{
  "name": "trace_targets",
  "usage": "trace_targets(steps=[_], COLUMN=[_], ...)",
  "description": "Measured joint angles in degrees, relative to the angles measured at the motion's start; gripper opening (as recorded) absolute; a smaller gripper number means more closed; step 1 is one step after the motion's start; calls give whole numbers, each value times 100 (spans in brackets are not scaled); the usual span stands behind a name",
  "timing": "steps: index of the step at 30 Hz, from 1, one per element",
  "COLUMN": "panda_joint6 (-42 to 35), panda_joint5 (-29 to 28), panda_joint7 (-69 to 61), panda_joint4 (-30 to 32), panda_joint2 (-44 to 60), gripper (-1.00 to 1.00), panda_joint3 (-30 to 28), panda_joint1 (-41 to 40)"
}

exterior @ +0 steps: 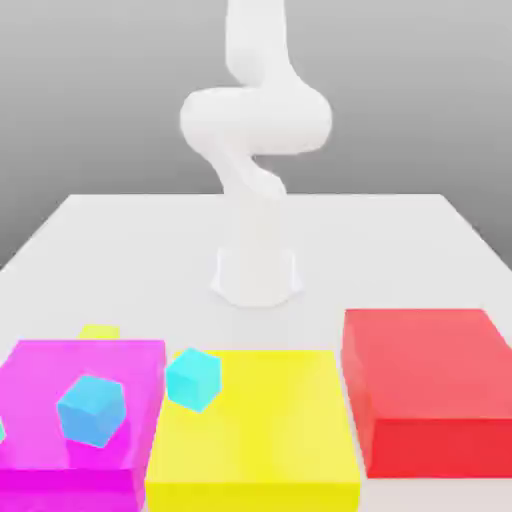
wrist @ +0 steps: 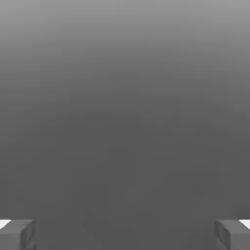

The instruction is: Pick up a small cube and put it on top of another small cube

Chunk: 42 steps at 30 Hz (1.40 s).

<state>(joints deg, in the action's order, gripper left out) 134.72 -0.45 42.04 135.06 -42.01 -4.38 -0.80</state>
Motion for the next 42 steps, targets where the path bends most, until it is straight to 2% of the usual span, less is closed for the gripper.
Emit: trace_targets(steps=[14,23,25,29,33,37,42], panda_joint6=[1697,2765,2901,3061,3228,3407,3651], panda_joint5=[-271,-697,-675,-190,536,1391,2425], panda_joint7=[-2138,-3298,-3473,-3891,-4432,-5058,-5811], panda_joint4=[1867,3054,3142,3075,2981,2894,2798], panda_joint2=[2278,3630,3812,4078,4364,4674,5062], gripper=[0,0,0,0,0,0,0], panda_joint3=[-2155,-3139,-3244,-3258,-3110,-2733,-1988], panda_joint1=[-533,-1185,-1245,-1153,-1123,-1292,-1783])
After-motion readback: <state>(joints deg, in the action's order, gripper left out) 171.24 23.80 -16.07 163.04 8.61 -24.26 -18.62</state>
